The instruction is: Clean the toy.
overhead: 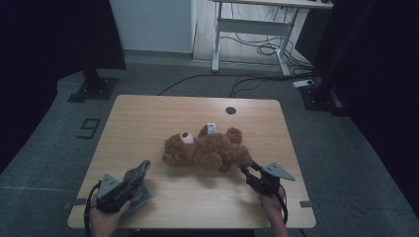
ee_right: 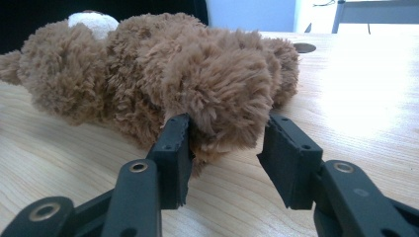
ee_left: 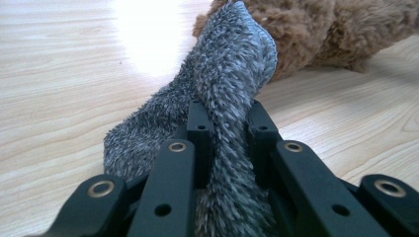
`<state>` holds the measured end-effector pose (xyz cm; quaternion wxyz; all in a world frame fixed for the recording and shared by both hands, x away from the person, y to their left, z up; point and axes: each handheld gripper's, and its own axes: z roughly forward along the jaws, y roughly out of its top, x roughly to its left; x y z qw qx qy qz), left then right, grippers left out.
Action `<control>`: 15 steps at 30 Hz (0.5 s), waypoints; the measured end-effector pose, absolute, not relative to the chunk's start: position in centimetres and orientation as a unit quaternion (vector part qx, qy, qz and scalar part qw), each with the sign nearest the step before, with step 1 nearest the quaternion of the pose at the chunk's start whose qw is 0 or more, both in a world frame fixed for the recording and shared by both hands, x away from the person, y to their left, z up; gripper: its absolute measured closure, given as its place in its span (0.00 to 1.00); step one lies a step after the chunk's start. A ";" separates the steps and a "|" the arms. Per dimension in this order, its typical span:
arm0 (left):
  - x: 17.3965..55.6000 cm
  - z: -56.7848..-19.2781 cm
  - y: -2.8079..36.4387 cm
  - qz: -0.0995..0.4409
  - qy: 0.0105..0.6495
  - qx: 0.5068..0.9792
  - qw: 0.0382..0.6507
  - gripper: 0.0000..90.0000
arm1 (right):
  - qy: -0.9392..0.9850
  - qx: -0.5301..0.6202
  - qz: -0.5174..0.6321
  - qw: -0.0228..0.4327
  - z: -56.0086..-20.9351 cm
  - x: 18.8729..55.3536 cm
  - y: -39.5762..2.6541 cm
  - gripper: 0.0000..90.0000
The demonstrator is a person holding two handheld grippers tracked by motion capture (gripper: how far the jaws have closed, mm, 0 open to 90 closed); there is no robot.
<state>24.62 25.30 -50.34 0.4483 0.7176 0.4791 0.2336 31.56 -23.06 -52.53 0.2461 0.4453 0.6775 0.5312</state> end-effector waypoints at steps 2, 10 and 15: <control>24.6 -50.2 25.2 0.233 0.476 0.717 0.452 0.86 | 0.678 0.445 0.531 0.246 -52.5 31.6 -23.1 0.58; 24.3 -49.3 24.3 0.235 0.464 0.716 0.465 0.86 | 0.672 0.446 0.543 0.235 -52.3 31.5 -23.1 0.56; 24.4 -49.0 23.5 0.232 0.451 0.719 0.476 0.86 | 0.672 0.442 0.547 0.232 -52.1 31.4 -23.1 0.61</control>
